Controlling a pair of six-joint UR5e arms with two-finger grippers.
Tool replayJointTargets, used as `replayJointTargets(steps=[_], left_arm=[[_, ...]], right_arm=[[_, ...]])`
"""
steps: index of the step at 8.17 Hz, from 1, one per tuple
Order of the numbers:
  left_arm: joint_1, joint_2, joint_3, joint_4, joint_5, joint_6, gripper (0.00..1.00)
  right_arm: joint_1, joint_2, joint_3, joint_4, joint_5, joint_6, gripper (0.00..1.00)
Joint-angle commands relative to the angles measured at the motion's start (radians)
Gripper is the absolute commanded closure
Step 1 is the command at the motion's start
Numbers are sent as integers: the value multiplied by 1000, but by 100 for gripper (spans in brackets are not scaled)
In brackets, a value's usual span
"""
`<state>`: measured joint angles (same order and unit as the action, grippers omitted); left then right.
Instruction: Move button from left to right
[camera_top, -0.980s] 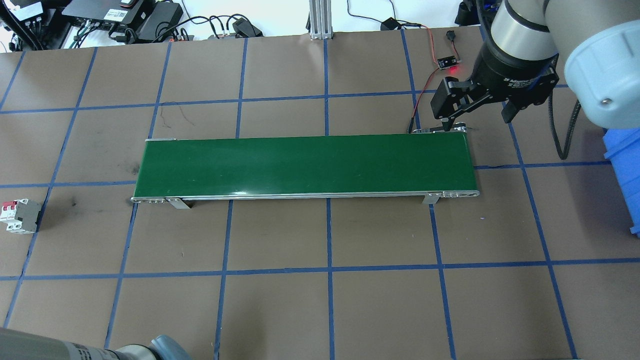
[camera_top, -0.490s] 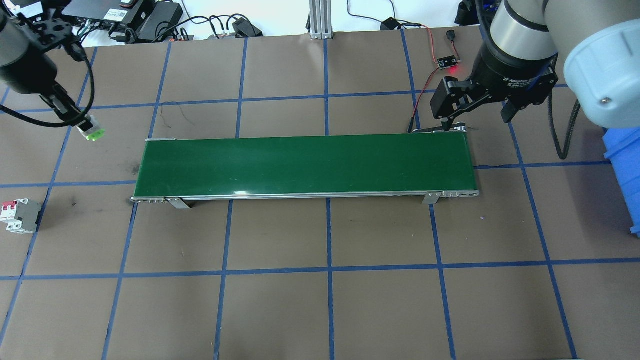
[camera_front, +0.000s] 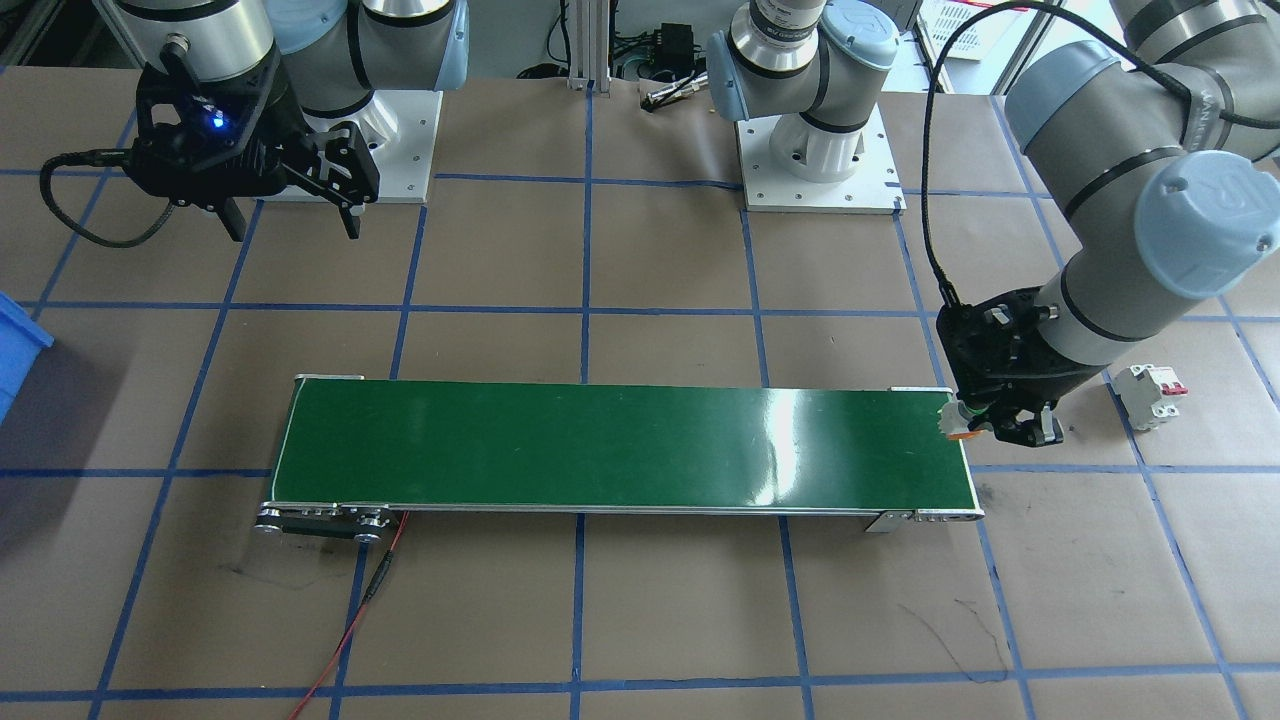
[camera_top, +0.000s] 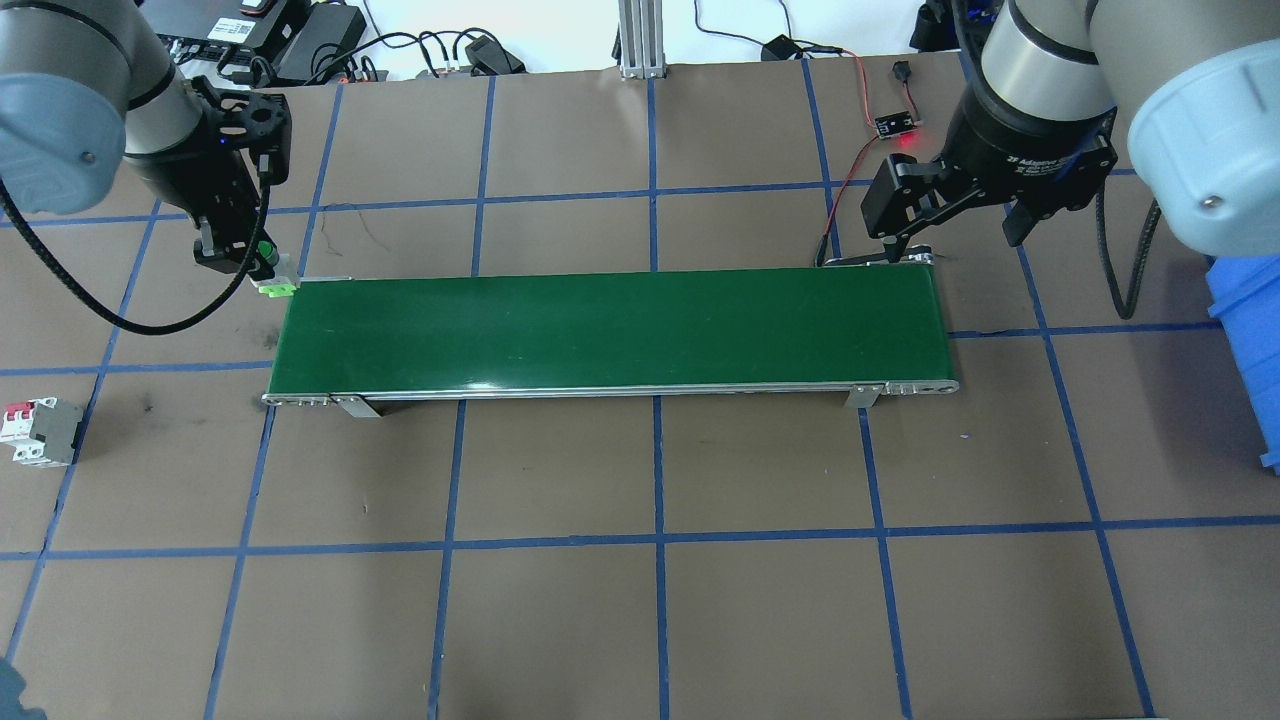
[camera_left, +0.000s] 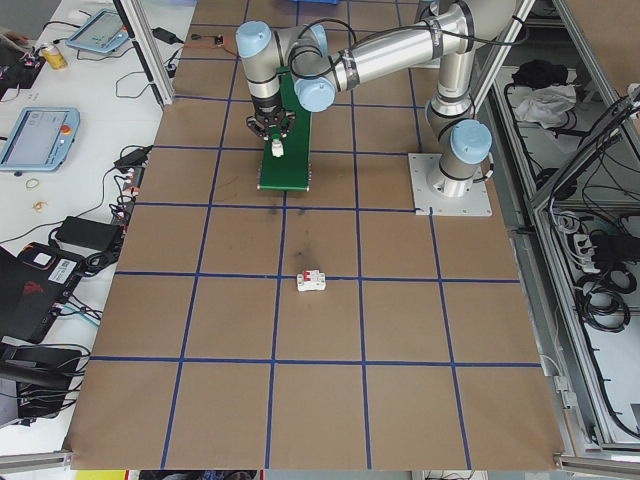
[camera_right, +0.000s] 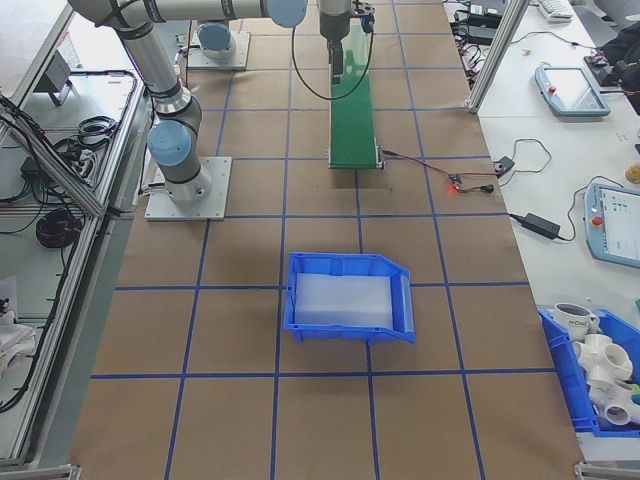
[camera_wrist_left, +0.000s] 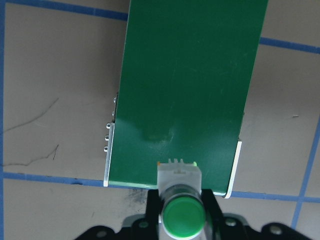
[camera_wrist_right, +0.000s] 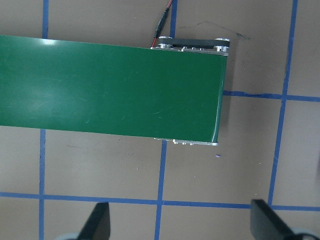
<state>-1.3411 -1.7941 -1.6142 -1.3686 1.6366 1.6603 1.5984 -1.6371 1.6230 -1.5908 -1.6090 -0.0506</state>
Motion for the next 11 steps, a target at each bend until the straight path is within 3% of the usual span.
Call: replayJointTargets(steps=[1,6,8,9,10,11], left_arm=[[-3,-19,-114,183,-47,188,100],[5,-71,-125,203,-109,179,100],[4,-71,-138,204,-109,153,100],[2,-73,-139,206,-121,141,31],[2,-73,-139,203,-141,119,3],[0,-73,-138,204,-141,84,0]], right_arm=[[0,-1,0,0,0,0,0],[0,-1,0,0,0,0,0],[0,-1,0,0,0,0,0],[0,0,0,0,0,0,0],[0,0,0,0,0,0,0],[0,0,0,0,1,0,0]])
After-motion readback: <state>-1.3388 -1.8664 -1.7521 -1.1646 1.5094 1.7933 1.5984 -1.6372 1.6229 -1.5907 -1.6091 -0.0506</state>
